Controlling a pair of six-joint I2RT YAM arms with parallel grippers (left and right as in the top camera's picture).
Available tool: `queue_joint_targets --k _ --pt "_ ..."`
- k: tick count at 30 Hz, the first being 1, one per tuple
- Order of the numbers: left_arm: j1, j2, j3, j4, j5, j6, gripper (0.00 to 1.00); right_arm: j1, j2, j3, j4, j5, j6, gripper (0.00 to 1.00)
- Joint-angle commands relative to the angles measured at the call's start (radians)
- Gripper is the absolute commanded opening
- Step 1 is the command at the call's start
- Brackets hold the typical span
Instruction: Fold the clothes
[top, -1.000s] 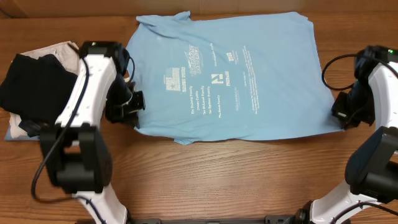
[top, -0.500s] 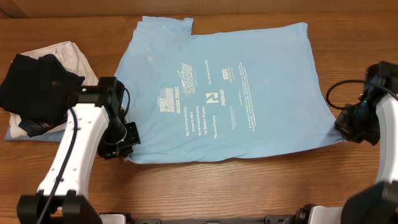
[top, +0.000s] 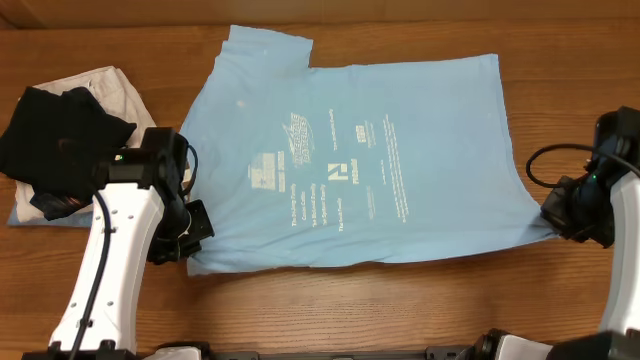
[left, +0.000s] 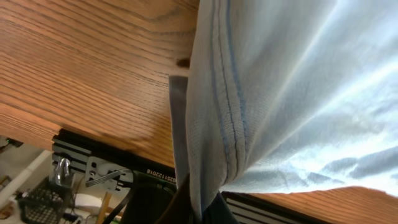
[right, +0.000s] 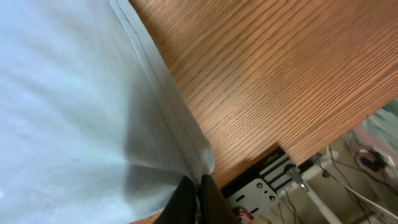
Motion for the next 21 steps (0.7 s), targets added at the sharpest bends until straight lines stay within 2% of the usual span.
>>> queue_joint_targets --k 1,11,21 --pt "0.006 -0.026 -0.004 0.043 -0.014 -0.033 0.04 -0.003 -0.046 -0.004 0.022 0.007 0.017 0.04" --pt "0.003 -0.009 -0.004 0.383 0.073 -0.033 0.04 -0.002 0.074 -0.004 0.184 -0.006 -0.006 0.04" --pt "0.005 0.075 -0.004 0.531 0.073 -0.045 0.04 -0.002 0.227 -0.003 0.303 -0.087 -0.040 0.04"
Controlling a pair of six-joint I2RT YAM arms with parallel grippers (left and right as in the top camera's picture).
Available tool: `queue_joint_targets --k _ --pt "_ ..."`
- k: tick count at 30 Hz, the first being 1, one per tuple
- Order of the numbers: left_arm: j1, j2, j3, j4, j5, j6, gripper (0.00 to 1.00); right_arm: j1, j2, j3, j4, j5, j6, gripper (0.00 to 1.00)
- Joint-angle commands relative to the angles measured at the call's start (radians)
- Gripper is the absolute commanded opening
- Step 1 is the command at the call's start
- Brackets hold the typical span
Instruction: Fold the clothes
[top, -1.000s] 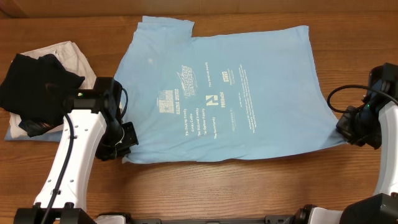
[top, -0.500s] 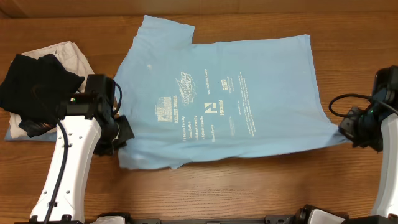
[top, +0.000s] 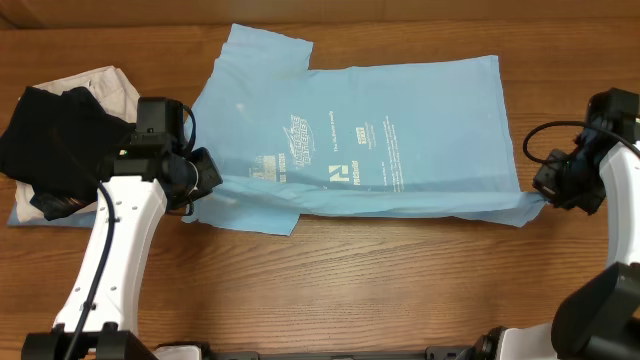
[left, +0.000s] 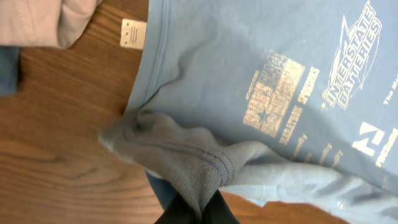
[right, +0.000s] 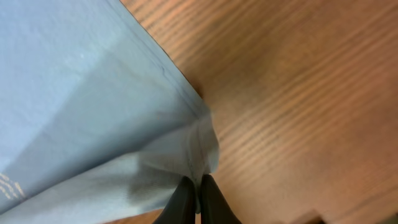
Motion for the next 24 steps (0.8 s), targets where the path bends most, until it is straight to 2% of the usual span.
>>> queue_joint_targets --k 1,11,14,24 --pt "0.005 0.035 -0.002 0.028 0.003 -0.018 0.04 -0.002 0.033 -0.003 0.040 -0.027 -0.007 0.04" --pt "0.005 0.109 -0.002 0.167 -0.030 -0.064 0.04 -0.001 0.085 -0.003 0.212 -0.110 -0.008 0.04" --pt "0.005 0.130 -0.002 0.218 -0.031 -0.070 0.04 0.002 0.099 -0.003 0.258 -0.172 -0.052 0.04" --pt "0.005 0.211 -0.002 0.364 -0.033 -0.070 0.04 0.059 0.101 -0.004 0.374 -0.167 -0.061 0.04"
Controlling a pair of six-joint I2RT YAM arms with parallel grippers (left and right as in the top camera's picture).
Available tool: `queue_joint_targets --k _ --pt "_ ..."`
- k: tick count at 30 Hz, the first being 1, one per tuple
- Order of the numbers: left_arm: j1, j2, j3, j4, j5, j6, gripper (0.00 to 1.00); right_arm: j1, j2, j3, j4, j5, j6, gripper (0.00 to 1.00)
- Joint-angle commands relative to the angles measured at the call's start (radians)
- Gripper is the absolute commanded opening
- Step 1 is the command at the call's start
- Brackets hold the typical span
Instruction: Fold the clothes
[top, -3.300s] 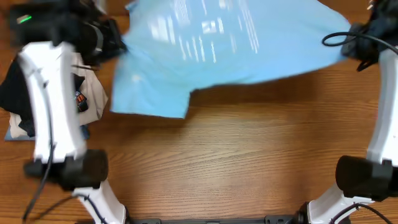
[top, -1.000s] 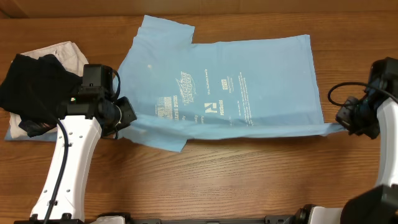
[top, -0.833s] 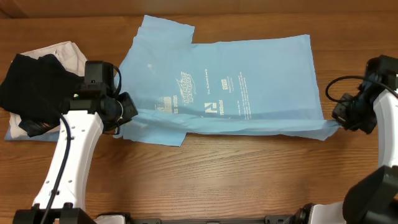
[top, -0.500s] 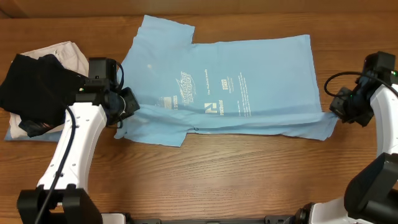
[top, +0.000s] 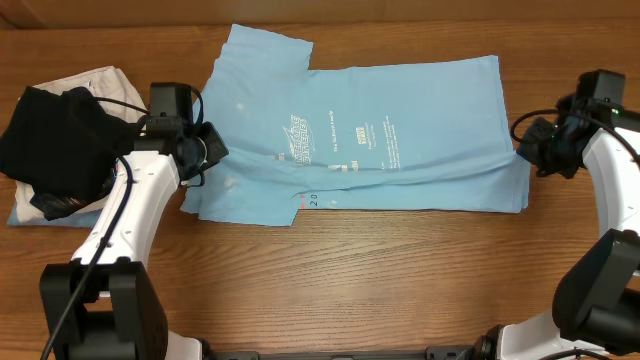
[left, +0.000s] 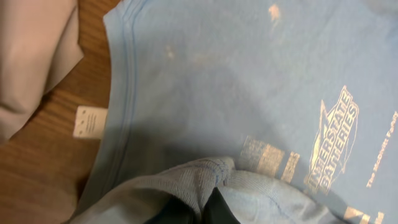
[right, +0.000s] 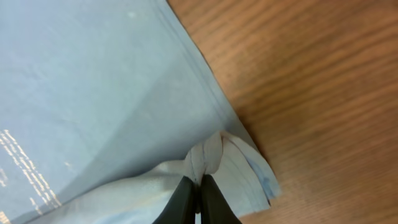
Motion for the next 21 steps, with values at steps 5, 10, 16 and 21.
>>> queue_joint_targets --k 5,10,16,21 --pt "0.005 0.024 -0.002 0.060 -0.023 -0.015 0.04 0.013 0.015 -0.004 0.074 0.006 -0.008 0.04" --pt "0.005 0.027 -0.002 0.063 -0.092 -0.108 0.04 0.013 0.070 -0.004 0.100 0.041 -0.009 0.04" --pt "0.005 0.058 -0.002 0.085 -0.092 -0.108 0.04 0.015 0.122 -0.004 0.109 0.037 -0.020 0.04" --pt "0.005 0.099 -0.002 0.101 -0.091 -0.108 0.05 0.015 0.129 -0.004 0.126 0.037 -0.027 0.04"
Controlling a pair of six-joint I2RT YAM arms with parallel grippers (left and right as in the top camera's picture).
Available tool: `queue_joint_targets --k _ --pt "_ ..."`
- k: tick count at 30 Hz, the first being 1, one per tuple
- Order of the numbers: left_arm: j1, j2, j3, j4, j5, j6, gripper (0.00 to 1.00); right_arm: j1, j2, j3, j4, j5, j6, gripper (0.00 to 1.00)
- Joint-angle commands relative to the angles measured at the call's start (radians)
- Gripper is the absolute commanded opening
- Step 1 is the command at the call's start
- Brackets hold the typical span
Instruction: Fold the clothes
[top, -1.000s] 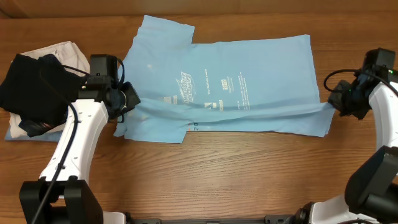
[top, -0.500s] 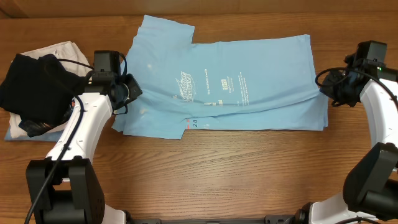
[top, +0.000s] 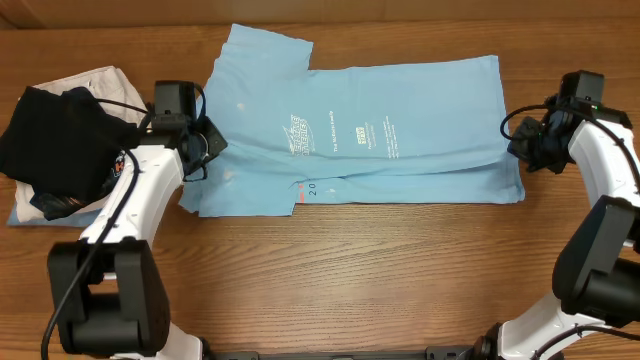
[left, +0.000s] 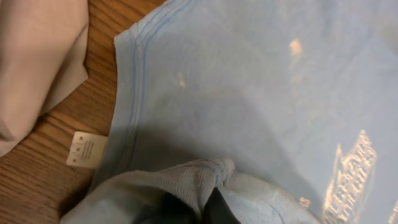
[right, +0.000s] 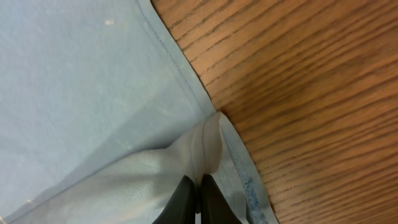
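A light blue T-shirt (top: 380, 100) with gold print lies on the wooden table, its near half folded back over its middle. My left gripper (top: 203, 140) is shut on the folded edge at the shirt's left side; the pinched cloth (left: 205, 177) bunches over the dark fingers. My right gripper (top: 520, 150) is shut on the folded edge at the shirt's right side, where a pinched fold (right: 208, 140) rises between the black fingertips.
A pile of other clothes, black (top: 55, 135) over beige (top: 105, 85), sits at the table's left. A small white tag (left: 87, 149) shows beside the shirt's hem. Bare wood (top: 400, 270) runs along the table's near side.
Both grippers have moved slightly farther from the near edge with the shirt's edge still pinched. The folded flap now lies flatter and reaches farther over the shirt.
At first the shirt lay spread flat, each gripper shut on a near corner at the table's front. Then the near edge was lifted and doubled over. Later it lay across the shirt's middle, and now the fold sits lower and neater.
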Motion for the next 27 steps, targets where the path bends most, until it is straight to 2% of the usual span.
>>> queue_joint_targets --k 1,18,27 --pt "0.005 0.041 0.000 0.014 -0.028 -0.021 0.05 0.003 0.000 -0.002 0.021 0.008 -0.015 0.04" --pt "0.005 0.066 0.000 0.120 -0.024 -0.021 0.11 0.003 0.000 -0.002 0.031 0.000 -0.014 0.04" --pt "0.004 0.066 0.000 0.109 -0.024 -0.013 0.13 0.003 0.000 -0.003 0.023 0.000 -0.014 0.04"
